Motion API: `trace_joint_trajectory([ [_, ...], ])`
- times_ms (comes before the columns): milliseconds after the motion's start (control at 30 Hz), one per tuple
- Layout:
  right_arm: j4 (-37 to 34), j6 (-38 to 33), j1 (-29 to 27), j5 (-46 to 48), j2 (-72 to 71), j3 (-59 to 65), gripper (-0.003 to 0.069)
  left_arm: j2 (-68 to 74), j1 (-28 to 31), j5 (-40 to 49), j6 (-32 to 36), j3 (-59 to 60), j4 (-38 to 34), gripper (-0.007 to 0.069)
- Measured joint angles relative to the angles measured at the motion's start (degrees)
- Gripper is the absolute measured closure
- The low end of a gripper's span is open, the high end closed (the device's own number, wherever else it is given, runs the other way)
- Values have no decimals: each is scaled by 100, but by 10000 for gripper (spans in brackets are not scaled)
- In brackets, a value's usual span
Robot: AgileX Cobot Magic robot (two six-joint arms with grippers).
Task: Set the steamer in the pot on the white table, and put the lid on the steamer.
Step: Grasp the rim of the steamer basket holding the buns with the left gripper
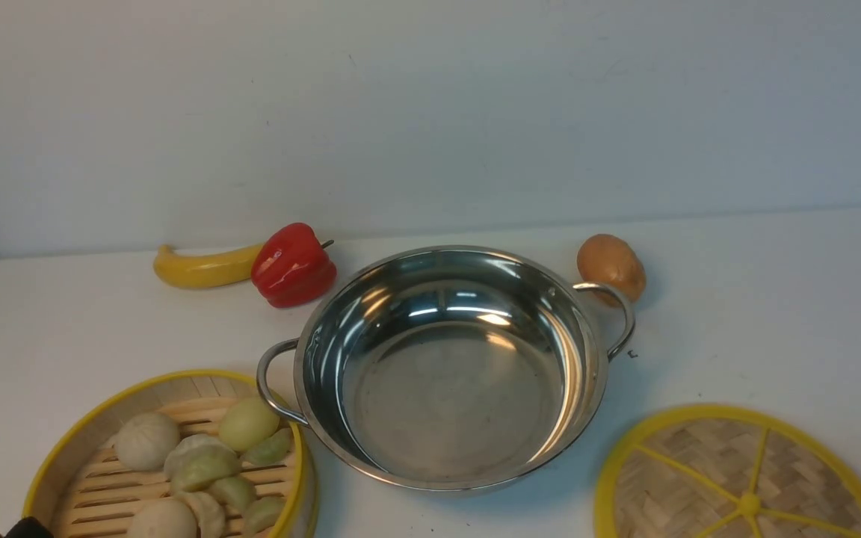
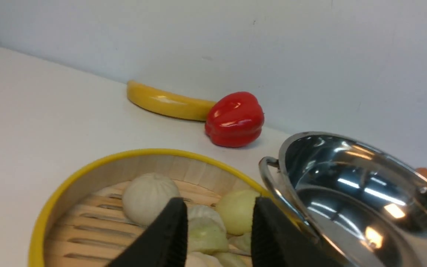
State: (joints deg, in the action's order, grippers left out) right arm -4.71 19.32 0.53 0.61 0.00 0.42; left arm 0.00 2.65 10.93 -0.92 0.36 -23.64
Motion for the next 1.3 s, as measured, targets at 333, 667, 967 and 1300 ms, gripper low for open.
trace_joint_trajectory([
  [333,-1201,708,0,-236,0,0,410,0,0,-362,-25,0,-1917,384],
  [667,-1219,958,0,-1043,0,11,410,0,2,-1713,-26,0,-2350,384],
  [967,-821,981,0,-2624,-3,-257,410,2,2,-2829,-563,-48,-2134,384],
  [1300,1127,1019,0,411,1416,-2706,410,1371,2,-562,-497,-2005,750,384],
])
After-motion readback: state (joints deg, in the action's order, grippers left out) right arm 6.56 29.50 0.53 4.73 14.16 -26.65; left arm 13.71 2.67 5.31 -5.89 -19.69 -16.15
